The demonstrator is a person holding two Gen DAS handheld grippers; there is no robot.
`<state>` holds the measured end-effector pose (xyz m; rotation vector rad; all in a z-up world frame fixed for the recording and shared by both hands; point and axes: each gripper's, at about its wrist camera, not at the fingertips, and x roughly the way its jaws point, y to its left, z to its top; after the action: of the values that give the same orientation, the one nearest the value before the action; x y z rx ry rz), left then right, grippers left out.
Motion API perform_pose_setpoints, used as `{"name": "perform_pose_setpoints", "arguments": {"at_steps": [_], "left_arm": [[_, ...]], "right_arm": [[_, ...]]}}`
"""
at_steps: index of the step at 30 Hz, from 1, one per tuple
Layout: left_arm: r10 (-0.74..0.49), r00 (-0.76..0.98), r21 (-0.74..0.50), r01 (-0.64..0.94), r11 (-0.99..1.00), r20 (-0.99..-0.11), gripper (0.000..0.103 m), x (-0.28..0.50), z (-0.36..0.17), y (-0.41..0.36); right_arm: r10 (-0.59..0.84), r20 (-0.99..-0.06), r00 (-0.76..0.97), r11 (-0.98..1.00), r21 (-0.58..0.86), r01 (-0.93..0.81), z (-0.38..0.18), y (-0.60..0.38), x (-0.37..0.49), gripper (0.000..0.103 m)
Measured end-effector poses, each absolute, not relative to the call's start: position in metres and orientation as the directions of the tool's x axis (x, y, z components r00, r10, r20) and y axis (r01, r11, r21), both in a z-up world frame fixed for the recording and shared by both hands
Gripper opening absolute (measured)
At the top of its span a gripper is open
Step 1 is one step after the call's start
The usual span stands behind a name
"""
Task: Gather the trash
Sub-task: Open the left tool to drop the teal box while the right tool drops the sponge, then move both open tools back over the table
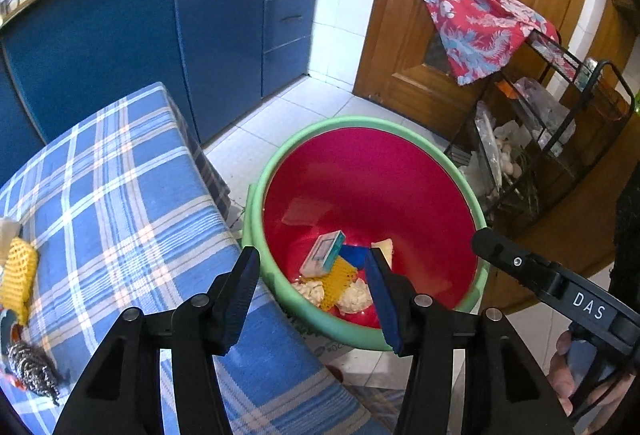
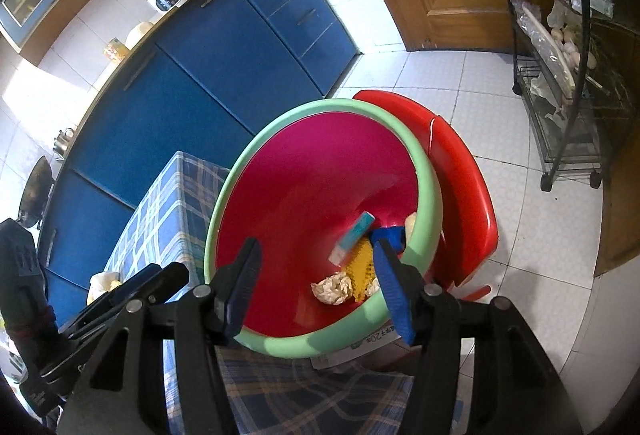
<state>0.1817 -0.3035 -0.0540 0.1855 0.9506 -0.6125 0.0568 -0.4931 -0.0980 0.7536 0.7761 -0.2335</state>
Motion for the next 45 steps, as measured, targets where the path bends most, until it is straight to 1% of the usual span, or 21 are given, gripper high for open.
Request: {"name": "perform_pose_setpoints", "arguments": {"at_steps": [8, 20, 27, 32, 45], "left_arm": [[-0.405, 0.448, -0.125, 0.534, 0.836, -0.797, 0.057, 0.177, -0.045, -0.283], [-0.37, 0.505, -0.135, 0.442, 0.887, -0.78, 0.059, 0.167, -0.031, -0.229], [-0.331, 0.549, -0.128, 0.376, 0.918, -0.768, 0.062, 0.159, -0.024, -0.189], [-0.303, 0.574, -0.13, 0.322, 0.938, -0.76, 0.063, 0.156, -0.021, -0.159], [-0.213, 0.635, -0.146, 0.157, 0.977, -0.742, 0.063, 0.153, -0.018, -0.07]], "right_arm": [[0.077, -0.695, 0.715, 0.727, 0.53, 0.437, -0.088, -0.485, 0.052, 0.061], [0.09, -0.668, 0.739, 0.746, 0.536, 0.394, -0.07, -0.461, 0.046, 0.062], [0.103, -0.655, 0.749, 0.765, 0.533, 0.361, -0.059, -0.441, 0.045, 0.063], [0.118, -0.647, 0.754, 0.782, 0.528, 0.331, -0.052, -0.42, 0.048, 0.065], [0.169, -0.647, 0.743, 0.826, 0.505, 0.252, -0.042, -0.364, 0.062, 0.065]]}}
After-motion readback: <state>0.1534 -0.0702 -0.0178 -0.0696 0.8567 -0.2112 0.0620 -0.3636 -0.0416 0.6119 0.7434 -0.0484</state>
